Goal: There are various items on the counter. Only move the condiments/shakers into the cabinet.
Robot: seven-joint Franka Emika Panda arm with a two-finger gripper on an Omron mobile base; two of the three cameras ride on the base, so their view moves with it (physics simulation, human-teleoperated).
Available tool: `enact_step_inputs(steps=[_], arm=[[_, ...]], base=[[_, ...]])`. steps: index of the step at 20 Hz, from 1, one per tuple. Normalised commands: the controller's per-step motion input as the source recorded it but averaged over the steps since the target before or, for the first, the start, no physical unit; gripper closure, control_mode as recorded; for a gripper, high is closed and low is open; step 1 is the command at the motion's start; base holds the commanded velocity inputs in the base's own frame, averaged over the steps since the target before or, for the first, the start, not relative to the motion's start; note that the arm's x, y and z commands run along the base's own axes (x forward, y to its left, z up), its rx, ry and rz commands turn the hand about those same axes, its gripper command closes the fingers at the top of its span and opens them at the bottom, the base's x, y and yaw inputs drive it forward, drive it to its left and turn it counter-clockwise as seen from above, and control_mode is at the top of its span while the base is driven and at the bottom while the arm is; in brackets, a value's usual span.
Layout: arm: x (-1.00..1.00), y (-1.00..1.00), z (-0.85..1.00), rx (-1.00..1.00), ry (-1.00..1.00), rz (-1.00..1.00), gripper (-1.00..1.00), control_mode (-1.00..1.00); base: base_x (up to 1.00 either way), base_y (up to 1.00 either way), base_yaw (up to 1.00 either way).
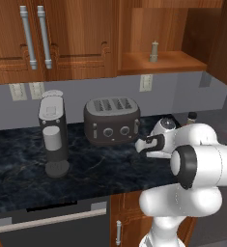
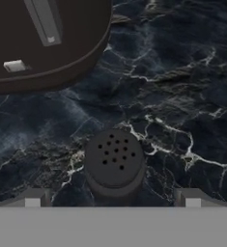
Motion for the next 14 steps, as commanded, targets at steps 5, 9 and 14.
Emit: enact_step_inputs(steps=[5, 9, 14], arm=[[0.07, 0.0, -0.15, 0.0, 0.0, 0.0, -1.0, -1.0], [0.12, 0.0, -0.09, 0.0, 0.0, 0.0, -1.0, -1.0], [0.1, 0.0, -0.03, -0.01, 0.0, 0.0, -1.0, -1.0]], base=[[0.0, 0.0, 0.0], [0.0, 0.0, 0.0], [0.0, 0.0, 0.0]])
